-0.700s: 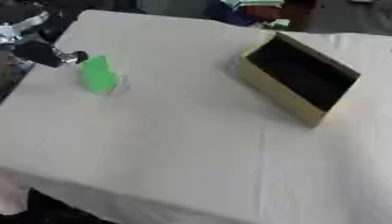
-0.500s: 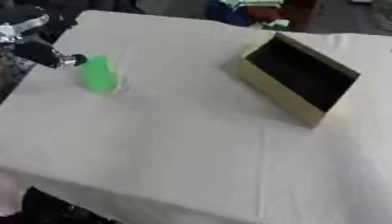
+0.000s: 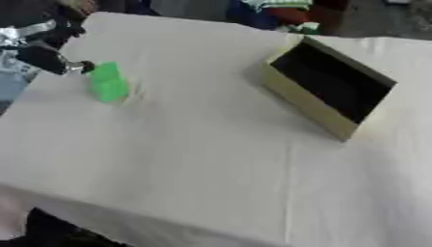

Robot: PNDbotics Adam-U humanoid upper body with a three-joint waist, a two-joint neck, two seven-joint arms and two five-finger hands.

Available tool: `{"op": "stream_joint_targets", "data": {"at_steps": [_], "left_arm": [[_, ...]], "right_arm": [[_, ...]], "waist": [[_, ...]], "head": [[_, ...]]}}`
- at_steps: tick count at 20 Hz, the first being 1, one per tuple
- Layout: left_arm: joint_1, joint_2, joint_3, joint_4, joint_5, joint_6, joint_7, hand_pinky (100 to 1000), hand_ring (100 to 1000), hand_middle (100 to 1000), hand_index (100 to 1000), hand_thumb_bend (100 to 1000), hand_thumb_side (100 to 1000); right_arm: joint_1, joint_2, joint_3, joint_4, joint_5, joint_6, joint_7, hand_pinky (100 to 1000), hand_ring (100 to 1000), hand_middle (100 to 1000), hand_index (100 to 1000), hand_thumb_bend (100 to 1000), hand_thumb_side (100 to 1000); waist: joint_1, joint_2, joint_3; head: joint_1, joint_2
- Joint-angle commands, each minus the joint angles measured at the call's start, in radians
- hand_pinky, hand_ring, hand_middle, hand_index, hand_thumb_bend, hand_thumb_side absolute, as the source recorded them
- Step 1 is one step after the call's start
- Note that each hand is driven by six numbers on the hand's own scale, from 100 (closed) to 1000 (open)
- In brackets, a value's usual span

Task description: Pick up objects on the table and place them in the box.

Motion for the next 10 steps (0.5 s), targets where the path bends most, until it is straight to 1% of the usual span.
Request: {"op": "stream_joint_targets", "data": {"at_steps": [1, 10], "left_arm": [[-0.034, 0.038, -0.008, 0.041, -0.017, -0.008, -0.016, 800, 799, 814, 918, 456, 558], [-0.089, -0.007, -0.044, 0.158, -0.067, -0.033, -0.034, 797, 801, 813, 914, 474, 569]], "right_arm": [[-0.012, -0.023, 0.0, -0.011, 0.0, -0.003, 0.003, 633, 856, 600, 791, 100, 403], [-0.012, -0.021, 0.001, -0.009, -0.002, -0.004, 0.005, 633, 856, 600, 791, 100, 402]], "waist": [[0.005, -0.02, -0.002], [0.001, -0.02, -0.005]], "head": [[0.005, 0.006], [0.008, 0.01]]}}
